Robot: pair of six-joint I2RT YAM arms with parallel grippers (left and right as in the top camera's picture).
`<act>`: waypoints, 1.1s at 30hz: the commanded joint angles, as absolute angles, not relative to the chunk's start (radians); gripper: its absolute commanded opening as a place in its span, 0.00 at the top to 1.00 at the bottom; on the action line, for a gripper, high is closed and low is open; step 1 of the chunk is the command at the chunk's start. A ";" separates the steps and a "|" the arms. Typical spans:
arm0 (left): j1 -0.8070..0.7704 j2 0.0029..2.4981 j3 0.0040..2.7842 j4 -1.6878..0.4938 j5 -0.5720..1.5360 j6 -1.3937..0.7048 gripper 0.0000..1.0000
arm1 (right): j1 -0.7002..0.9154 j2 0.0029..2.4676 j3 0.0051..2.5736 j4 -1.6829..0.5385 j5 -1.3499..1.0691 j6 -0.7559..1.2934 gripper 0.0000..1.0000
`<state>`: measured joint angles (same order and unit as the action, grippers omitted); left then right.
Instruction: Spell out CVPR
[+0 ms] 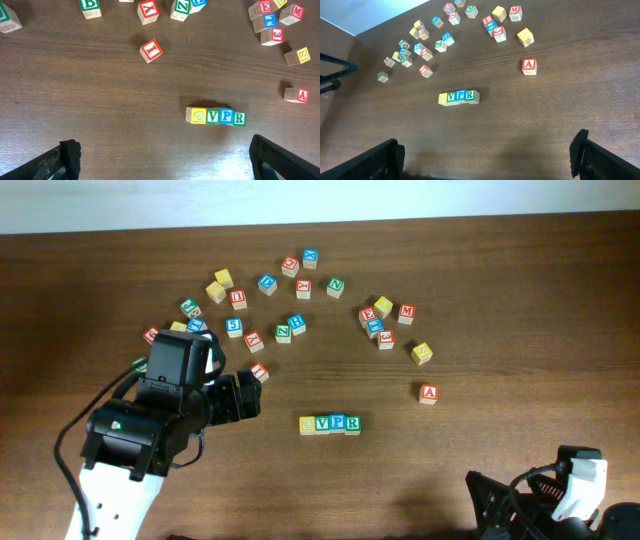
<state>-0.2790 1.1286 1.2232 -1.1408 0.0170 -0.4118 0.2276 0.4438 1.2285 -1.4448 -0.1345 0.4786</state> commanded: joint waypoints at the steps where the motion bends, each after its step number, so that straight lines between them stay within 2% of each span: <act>1: -0.277 1.133 1.230 -1.142 -0.001 -0.410 0.01 | 0.223 0.445 1.234 -1.444 -0.126 0.475 0.02; 8: -0.277 1.133 1.230 -1.142 -0.001 -0.410 0.01 | 0.223 0.441 1.233 -1.448 -0.126 0.475 0.02; 12: -0.277 1.133 1.230 -1.142 -0.001 -0.410 0.01 | 0.166 0.408 1.185 -1.427 0.041 0.356 0.02; 14: -0.277 1.133 1.230 -1.142 -0.001 -0.410 0.01 | 0.063 0.341 1.024 -1.190 -0.031 0.146 0.02; 16: -0.277 1.133 1.230 -1.142 -0.001 -0.410 0.01 | 0.003 0.277 0.892 -1.022 -0.121 0.053 0.02; 19: -0.277 1.133 1.230 -1.142 -0.001 -0.410 0.01 | -0.028 0.157 0.605 -0.731 -0.154 0.060 0.02; 24: -0.277 1.133 1.230 -1.142 -0.001 -0.410 0.01 | -0.028 0.004 0.281 -0.366 -0.147 0.060 0.02; 33: -0.277 1.133 1.230 -1.142 -0.001 -0.410 0.01 | -0.027 0.003 0.056 -0.032 -0.105 0.060 0.02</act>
<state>-0.2790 1.1305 1.2232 -1.1419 0.0101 -0.4114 -0.0193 0.0154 0.1032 -0.0799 -0.1165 0.0669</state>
